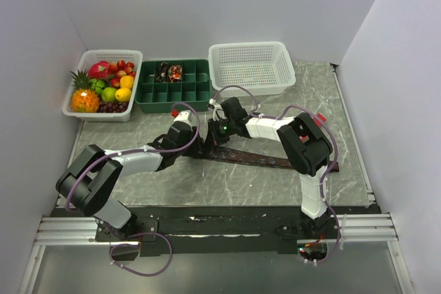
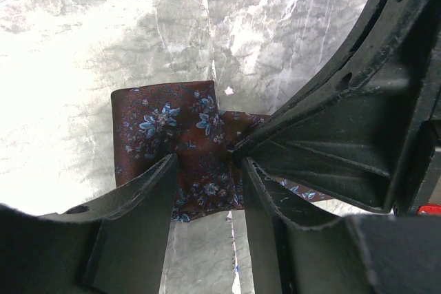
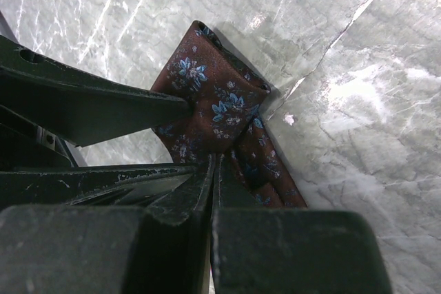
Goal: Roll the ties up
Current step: Roll the tie at the center of the board.
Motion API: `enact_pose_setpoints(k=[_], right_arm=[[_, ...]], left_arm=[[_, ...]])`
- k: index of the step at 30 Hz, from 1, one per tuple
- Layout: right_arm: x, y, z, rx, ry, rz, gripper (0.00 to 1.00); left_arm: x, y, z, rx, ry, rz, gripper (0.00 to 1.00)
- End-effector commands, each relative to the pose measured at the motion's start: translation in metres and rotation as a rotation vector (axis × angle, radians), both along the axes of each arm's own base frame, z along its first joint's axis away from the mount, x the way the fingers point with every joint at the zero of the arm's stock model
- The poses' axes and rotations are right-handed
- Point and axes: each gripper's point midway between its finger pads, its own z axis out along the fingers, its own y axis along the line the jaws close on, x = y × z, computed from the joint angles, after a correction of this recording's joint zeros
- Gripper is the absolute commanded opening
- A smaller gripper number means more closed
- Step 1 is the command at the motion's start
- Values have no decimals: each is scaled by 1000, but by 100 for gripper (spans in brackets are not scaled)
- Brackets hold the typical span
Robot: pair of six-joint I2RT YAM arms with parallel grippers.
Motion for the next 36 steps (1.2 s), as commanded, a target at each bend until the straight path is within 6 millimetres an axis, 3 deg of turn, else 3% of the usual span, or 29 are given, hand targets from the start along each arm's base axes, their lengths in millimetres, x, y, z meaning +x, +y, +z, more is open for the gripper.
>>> enact_pose_setpoints(k=[1, 8, 11, 12, 14, 23, 30, 36], right_arm=[[-5, 30, 48, 174, -62, 99, 0], [0, 41, 52, 218, -55, 112, 0], [1, 44, 51, 219, -53, 110, 0], [1, 46, 52, 219, -56, 112, 0], [2, 47, 52, 218, -56, 112, 0], [4, 48, 51, 190, -60, 108, 0], [3, 48, 24, 92, -50, 84, 0], [-7, 43, -14, -93, -12, 58, 0]], left_arm=[[-6, -9, -1, -21, 6, -44, 49], [-9, -11, 2, -28, -2, -64, 48], [-9, -11, 5, -37, -11, -65, 29], [-9, -9, 4, -33, -10, -58, 9], [-9, -9, 5, -33, -14, -53, 2], [-9, -7, 0, -21, -2, -44, 1], [-8, -8, 1, -25, -9, -48, 1], [-9, -5, 3, -22, -9, -36, 1]])
